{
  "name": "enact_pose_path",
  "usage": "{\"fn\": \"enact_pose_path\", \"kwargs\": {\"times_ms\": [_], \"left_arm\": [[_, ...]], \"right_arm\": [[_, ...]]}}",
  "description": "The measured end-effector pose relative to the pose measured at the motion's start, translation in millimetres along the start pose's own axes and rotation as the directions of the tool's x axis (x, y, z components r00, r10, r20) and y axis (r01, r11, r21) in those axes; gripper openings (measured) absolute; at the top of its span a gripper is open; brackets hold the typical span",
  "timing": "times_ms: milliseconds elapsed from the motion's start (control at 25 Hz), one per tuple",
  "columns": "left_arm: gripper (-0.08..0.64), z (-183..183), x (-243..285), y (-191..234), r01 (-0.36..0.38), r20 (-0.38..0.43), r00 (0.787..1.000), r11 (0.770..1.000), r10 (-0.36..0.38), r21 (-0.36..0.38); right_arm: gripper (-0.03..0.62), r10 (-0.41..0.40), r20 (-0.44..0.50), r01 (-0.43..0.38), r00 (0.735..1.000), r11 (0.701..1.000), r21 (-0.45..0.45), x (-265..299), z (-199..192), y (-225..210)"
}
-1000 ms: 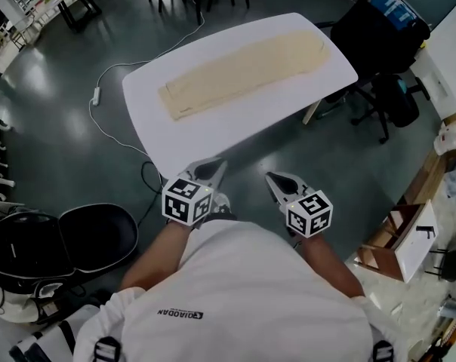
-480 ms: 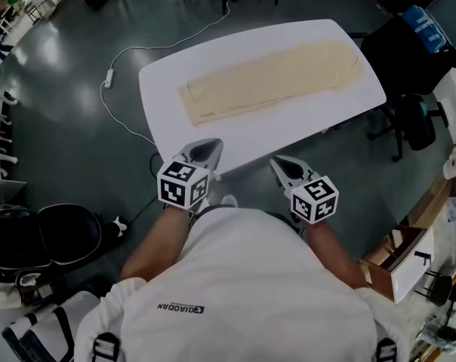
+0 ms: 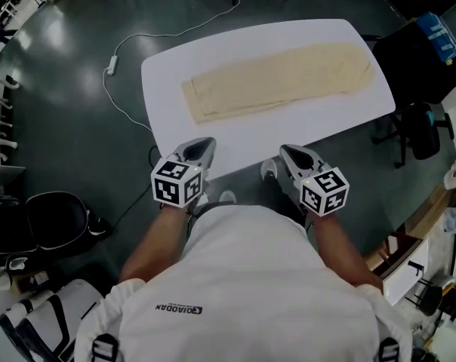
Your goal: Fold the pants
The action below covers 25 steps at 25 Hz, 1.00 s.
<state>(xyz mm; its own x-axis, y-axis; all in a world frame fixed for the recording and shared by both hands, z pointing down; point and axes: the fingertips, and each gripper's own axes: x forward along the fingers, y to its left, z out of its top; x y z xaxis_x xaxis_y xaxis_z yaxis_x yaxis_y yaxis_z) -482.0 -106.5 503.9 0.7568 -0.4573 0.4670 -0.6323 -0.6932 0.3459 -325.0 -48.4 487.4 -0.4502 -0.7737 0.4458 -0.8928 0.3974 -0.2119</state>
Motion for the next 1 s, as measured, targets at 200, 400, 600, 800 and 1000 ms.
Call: {"fn": "enact_pose_path", "kwargs": {"times_ms": [200,400,600,800,1000], "left_arm": [[0.029,13.1,25.1,13.7,-0.091,0.012,0.996,0.995,0.091,-0.031],[0.029,15.7,48.9,55.9,-0.241,-0.014,0.97,0.961,0.241,-0.133],[0.029,11.3,76.0,112.3,-0.378,-0.049,0.925,0.903,0.376,-0.206],[0.029,3.1,112.6,154.9,-0.47,-0.106,0.883,0.861,0.458,-0.192],[0.031,-0.7,141.8,187.8,-0.551,-0.154,0.835,0.806,0.529,-0.215]], "right_arm": [[0.018,0.057,-0.024,-0.057,0.998,0.998,-0.011,19.5,8.0,-36.3],[0.018,0.139,-0.05,-0.142,0.989,0.989,-0.051,50.2,25.2,-63.1],[0.018,0.194,-0.093,-0.2,0.977,0.978,-0.054,71.9,24.6,-89.0],[0.018,0.213,-0.121,-0.216,0.97,0.976,-0.017,83.7,16.0,-125.4],[0.018,0.239,-0.159,-0.24,0.958,0.971,0.012,93.3,7.1,-155.9]]}}
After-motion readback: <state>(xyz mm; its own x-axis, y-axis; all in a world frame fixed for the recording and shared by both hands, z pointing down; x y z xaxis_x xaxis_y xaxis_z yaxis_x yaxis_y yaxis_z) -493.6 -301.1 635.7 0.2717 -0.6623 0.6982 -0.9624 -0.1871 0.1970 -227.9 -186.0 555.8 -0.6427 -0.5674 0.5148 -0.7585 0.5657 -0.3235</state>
